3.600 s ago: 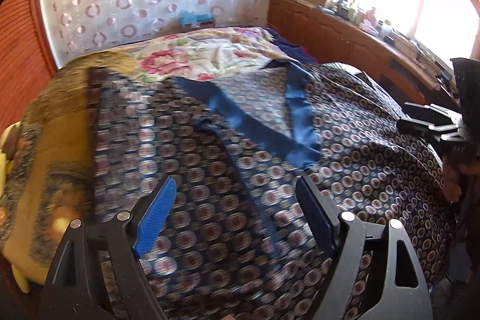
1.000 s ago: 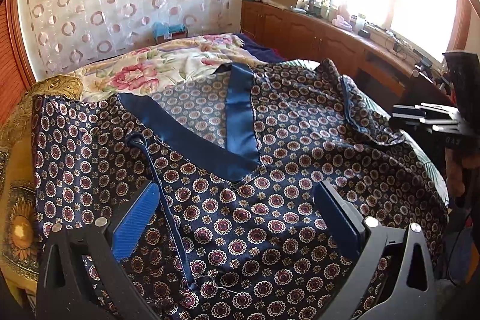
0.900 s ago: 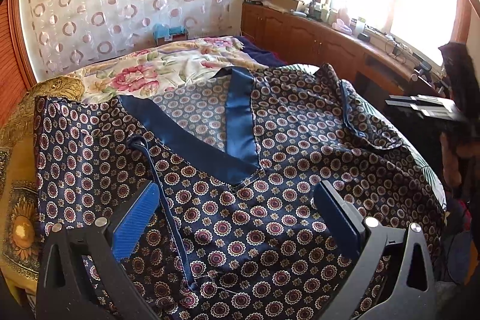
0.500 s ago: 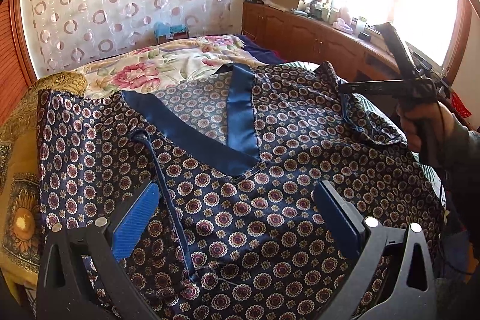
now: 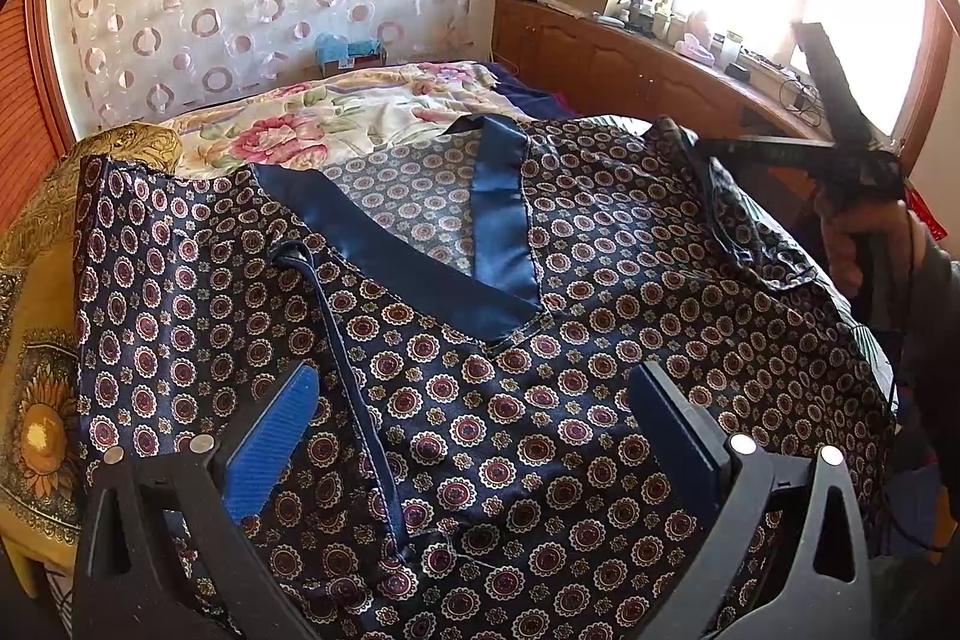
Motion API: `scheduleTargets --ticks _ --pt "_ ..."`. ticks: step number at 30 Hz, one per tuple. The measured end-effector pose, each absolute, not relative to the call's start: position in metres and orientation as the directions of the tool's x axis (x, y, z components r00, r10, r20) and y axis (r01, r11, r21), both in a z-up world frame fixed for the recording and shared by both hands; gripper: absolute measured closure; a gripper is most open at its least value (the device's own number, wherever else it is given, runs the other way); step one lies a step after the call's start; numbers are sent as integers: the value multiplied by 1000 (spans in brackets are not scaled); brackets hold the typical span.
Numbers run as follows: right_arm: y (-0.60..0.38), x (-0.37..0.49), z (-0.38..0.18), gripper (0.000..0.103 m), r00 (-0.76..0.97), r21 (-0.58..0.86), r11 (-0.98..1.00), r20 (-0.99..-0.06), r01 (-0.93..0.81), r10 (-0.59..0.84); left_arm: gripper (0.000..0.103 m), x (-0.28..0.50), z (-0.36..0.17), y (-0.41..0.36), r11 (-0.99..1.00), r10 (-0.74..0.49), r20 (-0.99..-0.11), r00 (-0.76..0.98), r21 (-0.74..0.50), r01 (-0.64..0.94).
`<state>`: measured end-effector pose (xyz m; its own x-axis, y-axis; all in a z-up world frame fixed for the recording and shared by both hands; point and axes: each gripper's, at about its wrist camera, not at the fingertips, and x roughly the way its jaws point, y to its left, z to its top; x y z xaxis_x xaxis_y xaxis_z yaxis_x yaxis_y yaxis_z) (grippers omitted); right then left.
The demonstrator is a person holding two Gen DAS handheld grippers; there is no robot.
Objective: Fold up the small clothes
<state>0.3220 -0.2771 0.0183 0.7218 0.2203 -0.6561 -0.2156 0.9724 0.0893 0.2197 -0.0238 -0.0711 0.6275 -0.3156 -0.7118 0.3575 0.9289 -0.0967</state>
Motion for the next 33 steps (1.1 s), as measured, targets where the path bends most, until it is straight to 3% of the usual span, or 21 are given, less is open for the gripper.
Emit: scheduleTargets --ticks 5,9,12,13,14,16,23,29,33 --pt "-240 310 40 101 706 127 919 -603 -374 371 0 221 -68 -18 935 -309 -706 637 -102 340" --pt "-216 313 34 99 669 91 900 -638 -426 382 0 220 -67 -13 940 -297 -705 644 -96 329" --pt "-215 321 24 71 672 37 916 -667 -399 320 0 219 -67 -8 944 -287 -704 650 -92 317" --pt "-218 322 22 56 673 39 918 -668 -394 318 0 219 -67 -5 946 -282 -704 651 -92 310" --pt "-223 321 21 48 677 48 921 -664 -386 318 0 219 -67 -4 948 -279 -705 652 -92 306" --pt "-232 321 19 43 690 41 934 -663 -356 292 0 221 -66 1 953 -264 -704 659 -85 291" --pt "-252 335 -1 39 694 -57 964 -706 -260 145 0 234 -52 29 972 -204 -683 701 -58 227" --pt "-261 355 -21 39 660 -56 975 -744 -216 104 16 261 -36 68 987 -142 -680 720 -41 156" --pt "-264 357 -19 34 671 -31 976 -731 -214 124 35 285 -33 93 994 -100 -702 706 -37 104"
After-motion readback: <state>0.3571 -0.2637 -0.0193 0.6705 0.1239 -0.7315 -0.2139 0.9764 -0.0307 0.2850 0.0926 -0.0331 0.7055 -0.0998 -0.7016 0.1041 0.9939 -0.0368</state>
